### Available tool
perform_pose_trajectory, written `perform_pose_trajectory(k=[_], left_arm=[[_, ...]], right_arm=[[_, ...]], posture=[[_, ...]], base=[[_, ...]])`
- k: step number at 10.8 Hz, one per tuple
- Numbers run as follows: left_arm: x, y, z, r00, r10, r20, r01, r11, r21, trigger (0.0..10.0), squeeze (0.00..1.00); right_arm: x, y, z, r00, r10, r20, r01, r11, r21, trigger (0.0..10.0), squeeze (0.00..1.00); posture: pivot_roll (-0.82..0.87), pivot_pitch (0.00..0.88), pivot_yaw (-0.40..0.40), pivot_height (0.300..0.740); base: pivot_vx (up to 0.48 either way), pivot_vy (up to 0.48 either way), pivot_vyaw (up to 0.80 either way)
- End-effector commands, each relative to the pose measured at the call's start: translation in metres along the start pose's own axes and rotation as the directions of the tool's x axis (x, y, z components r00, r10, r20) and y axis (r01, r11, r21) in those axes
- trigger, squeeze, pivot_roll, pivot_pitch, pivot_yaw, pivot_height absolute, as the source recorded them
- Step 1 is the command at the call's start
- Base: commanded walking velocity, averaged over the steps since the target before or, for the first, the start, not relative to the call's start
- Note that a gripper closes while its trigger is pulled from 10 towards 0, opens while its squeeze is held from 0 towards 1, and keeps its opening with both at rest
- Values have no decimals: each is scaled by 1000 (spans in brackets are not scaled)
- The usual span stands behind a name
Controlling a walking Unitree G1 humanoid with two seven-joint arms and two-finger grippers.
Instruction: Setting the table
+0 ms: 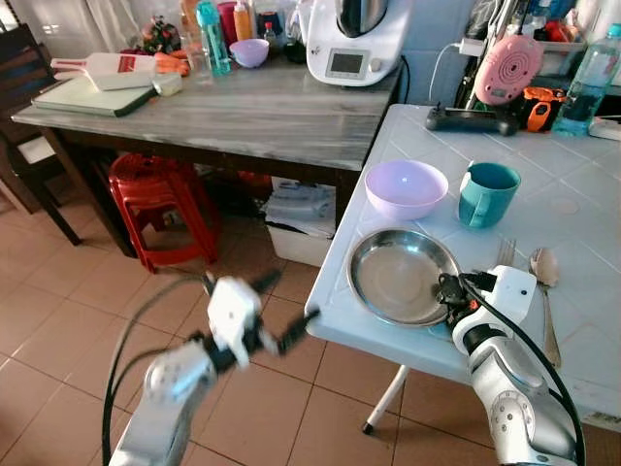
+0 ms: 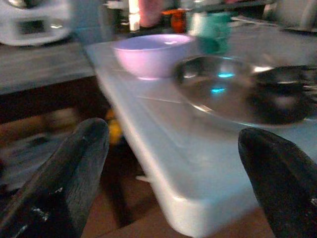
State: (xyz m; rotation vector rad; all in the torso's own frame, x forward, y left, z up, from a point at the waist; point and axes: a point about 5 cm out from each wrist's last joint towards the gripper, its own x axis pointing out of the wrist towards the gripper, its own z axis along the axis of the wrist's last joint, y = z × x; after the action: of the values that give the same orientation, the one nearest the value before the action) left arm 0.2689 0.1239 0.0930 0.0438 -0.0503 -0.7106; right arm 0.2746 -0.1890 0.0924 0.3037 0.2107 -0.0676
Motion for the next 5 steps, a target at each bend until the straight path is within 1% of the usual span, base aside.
perform_pose_trajectory(k=[1, 2, 3, 4, 5], left_arm=[[0, 11, -1, 997, 78, -22, -78, 997, 24, 10000, 0], [1, 16, -2, 993, 113, -30, -112, 993, 40, 10000, 0], [0, 22, -2, 986, 163, -35, -161, 985, 56, 10000, 0], [-2, 31, -5, 972, 231, -49, -229, 973, 38, 10000, 0], [-1, 34, -8, 966, 250, -70, -248, 968, 30, 10000, 0]], right_arm=[[-2, 1, -18, 997, -24, -70, 22, 1000, -22, 0, 0], [-2, 4, -17, 999, -21, -49, 20, 1000, -22, 0, 0], [-4, 6, -18, 999, -10, -45, 9, 1000, -18, 3176, 0], [-8, 8, -19, 999, -8, -39, 8, 1000, 1, 10000, 0], [-11, 9, -18, 1000, -2, -22, 2, 1000, -7, 10000, 0]], posture=[[22, 0, 90, 740], [18, 0, 93, 740], [12, 0, 95, 740], [10, 0, 94, 740], [10, 0, 92, 740]], base=[[0, 0, 0], [0, 0, 0], [0, 0, 0], [0, 0, 0], [0, 0, 0]])
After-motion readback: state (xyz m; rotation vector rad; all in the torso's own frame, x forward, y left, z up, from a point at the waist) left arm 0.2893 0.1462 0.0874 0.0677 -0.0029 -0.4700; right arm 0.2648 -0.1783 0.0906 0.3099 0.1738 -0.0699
